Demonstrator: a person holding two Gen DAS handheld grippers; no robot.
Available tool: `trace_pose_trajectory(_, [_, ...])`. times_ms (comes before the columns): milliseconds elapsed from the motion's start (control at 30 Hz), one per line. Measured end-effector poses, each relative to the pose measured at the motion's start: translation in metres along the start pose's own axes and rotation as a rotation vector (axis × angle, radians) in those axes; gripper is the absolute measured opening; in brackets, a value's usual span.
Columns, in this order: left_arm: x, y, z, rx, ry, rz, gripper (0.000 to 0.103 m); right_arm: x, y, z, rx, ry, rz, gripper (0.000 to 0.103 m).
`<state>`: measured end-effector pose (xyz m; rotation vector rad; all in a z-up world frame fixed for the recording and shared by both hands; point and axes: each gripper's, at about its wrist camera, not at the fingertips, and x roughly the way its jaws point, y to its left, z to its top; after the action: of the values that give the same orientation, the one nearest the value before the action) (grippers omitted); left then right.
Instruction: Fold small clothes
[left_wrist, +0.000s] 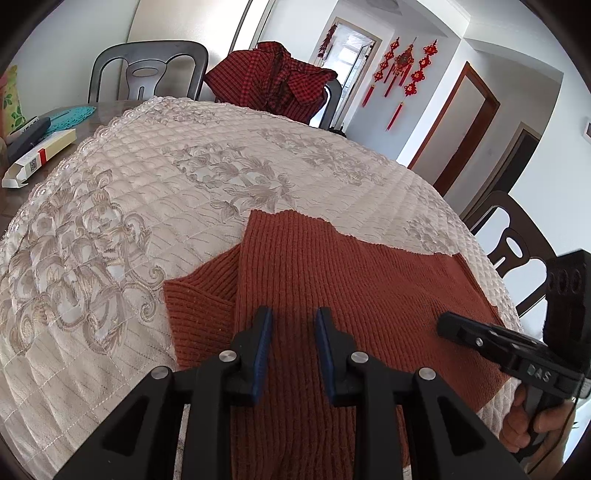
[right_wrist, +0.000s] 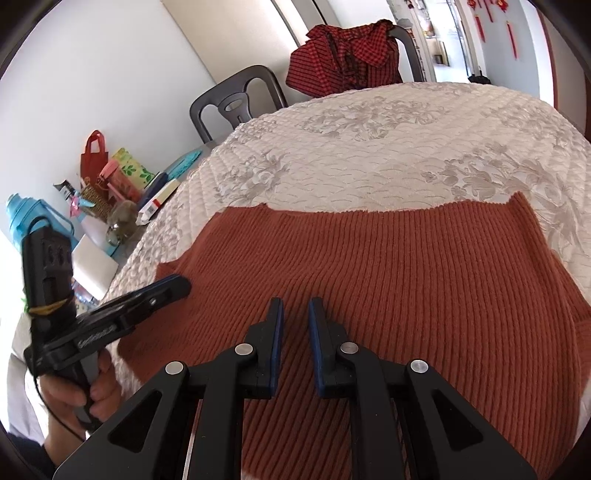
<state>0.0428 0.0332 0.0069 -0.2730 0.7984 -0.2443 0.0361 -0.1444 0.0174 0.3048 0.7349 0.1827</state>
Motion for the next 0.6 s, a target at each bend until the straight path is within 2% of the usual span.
trace_pose_trajectory(267, [0.0, 0.001, 0.0, 0.003, 0.0, 0.004, 0.027, -0.011, 0.015, -0.027, -0.056, 0.012, -0.003, 0.014])
trace_pose_trajectory(600, [0.0, -0.002, 0.0, 0.014, 0.001, 0.021, 0.027, -0.018, 0.013, -0.038, -0.038, 0.003, 0.016, 0.014])
